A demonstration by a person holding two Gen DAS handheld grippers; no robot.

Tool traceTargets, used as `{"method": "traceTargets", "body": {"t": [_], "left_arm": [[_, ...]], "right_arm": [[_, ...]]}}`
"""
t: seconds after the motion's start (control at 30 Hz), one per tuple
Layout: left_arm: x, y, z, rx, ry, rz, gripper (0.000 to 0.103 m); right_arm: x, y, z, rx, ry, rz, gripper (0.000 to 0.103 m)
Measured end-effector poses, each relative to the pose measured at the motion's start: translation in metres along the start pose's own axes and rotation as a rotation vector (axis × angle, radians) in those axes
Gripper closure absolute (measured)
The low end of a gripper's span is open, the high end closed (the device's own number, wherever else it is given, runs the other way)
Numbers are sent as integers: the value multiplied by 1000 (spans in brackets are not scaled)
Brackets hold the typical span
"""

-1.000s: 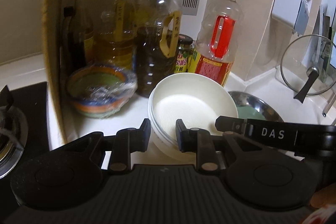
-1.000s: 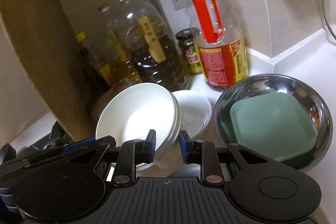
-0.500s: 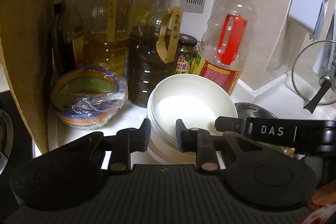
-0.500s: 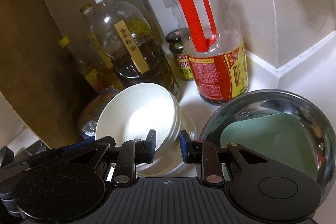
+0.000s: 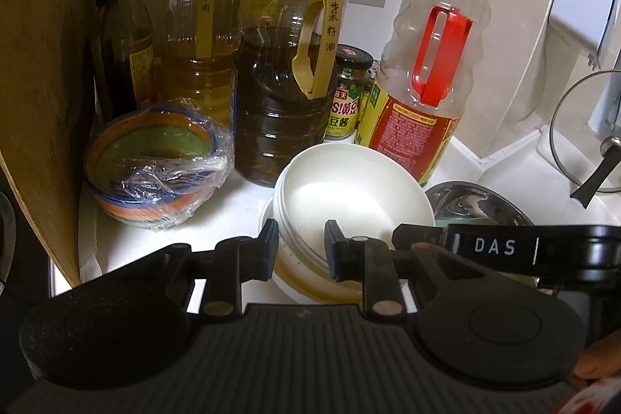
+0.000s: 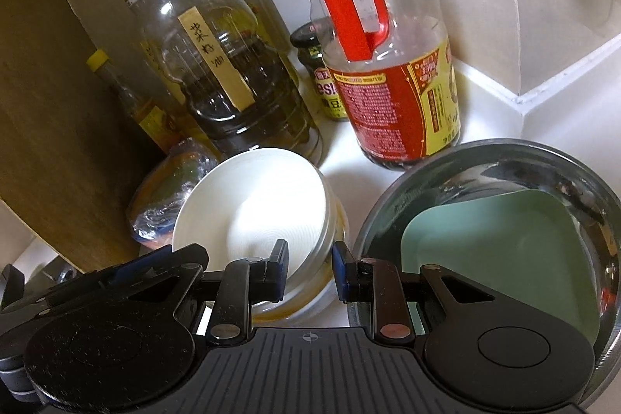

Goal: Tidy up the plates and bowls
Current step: 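Lift the cream bowl with both grippers and lower it onto the white floral bowl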

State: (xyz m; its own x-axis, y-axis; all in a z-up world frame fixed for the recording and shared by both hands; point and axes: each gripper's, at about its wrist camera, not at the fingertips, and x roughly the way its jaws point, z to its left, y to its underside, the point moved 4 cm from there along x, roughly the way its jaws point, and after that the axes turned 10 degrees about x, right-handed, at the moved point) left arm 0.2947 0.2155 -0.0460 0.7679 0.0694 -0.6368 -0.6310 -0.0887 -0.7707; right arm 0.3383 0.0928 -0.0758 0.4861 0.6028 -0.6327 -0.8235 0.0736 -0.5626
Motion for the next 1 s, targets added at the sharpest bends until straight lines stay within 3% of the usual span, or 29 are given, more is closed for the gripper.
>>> {"method": "traceTargets", "body": {"t": [0.37,0.53,0.67,0.93,1.0], "left_arm": [[5,2,2,-29,0,33,80],[2,-1,2,-27,-3,20,80],[-5,-3,3,-30,3,4,80],[-32,-4,6,-28,32,-21,79],[-42,0,7,-15,34,-20,75]], "right_arm": [[2,-1,-1,14,-6,6,78],[3,-2,-2,15,31,1,77],[0,-1,-5,6,63,-20,70],[-27,2,1,2,44,-88,58],[-36,6,2,4,37,-101,56]]}}
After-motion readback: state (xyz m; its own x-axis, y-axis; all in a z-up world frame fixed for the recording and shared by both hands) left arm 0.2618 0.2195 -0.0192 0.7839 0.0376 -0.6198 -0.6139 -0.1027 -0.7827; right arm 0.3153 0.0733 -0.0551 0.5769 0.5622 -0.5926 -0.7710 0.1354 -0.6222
